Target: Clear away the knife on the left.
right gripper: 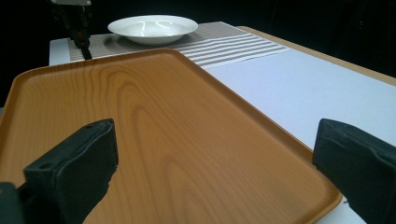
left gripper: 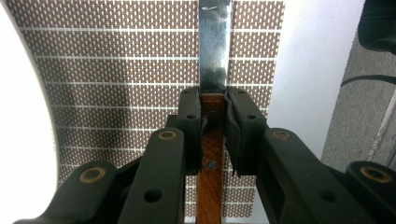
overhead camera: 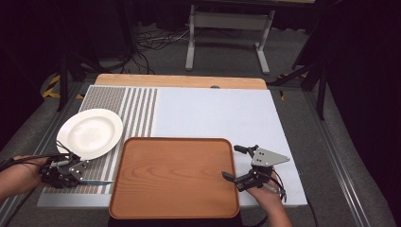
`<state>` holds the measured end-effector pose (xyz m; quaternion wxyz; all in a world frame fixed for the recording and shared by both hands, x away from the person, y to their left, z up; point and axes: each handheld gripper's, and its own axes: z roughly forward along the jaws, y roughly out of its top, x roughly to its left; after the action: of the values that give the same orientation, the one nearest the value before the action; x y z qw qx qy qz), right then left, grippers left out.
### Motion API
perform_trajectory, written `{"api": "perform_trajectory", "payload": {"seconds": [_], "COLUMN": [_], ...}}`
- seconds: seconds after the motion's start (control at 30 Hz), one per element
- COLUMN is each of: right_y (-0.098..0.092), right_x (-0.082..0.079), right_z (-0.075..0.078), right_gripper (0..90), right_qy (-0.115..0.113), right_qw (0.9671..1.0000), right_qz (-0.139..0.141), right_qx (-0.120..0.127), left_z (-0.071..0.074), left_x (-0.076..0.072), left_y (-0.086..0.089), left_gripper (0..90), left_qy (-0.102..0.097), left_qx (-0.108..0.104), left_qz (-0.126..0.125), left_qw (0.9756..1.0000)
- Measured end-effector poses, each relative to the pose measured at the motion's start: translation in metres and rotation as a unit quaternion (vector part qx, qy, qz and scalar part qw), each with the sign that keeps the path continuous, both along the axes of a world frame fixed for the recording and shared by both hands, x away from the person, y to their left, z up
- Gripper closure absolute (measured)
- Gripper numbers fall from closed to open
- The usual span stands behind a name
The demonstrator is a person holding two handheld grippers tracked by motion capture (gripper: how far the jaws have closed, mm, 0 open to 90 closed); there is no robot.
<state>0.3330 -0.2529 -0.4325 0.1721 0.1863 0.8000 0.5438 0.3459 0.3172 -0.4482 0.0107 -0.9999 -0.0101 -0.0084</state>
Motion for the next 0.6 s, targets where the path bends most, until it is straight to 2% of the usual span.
{"api": "perform_trajectory", "payload": {"seconds": [0.43,0.57,0.6], "right_y": [-0.0015,-0.0014,-0.0014], "right_x": [0.0001,0.0002,0.0003], "right_z": [0.0006,0.0004,0.0003], "right_gripper": [1.0,1.0,1.0], "right_qy": [-0.001,-0.001,0.0], "right_qw": [1.0,1.0,1.0], "right_qz": [0.0,0.0,0.0], "right_qx": [0.002,0.001,0.0], "left_z": [0.0007,0.0049,0.0069], "left_x": [-0.0007,0.0002,-0.0008], "left_y": [0.001,0.0038,0.0045], "left_gripper": [77.8,77.9,77.9], "left_qy": [-0.004,-0.003,-0.006], "left_qx": [0.001,-0.008,-0.011], "left_qz": [0.01,0.012,0.02], "left_qw": [0.9999,0.9999,0.9997]}}
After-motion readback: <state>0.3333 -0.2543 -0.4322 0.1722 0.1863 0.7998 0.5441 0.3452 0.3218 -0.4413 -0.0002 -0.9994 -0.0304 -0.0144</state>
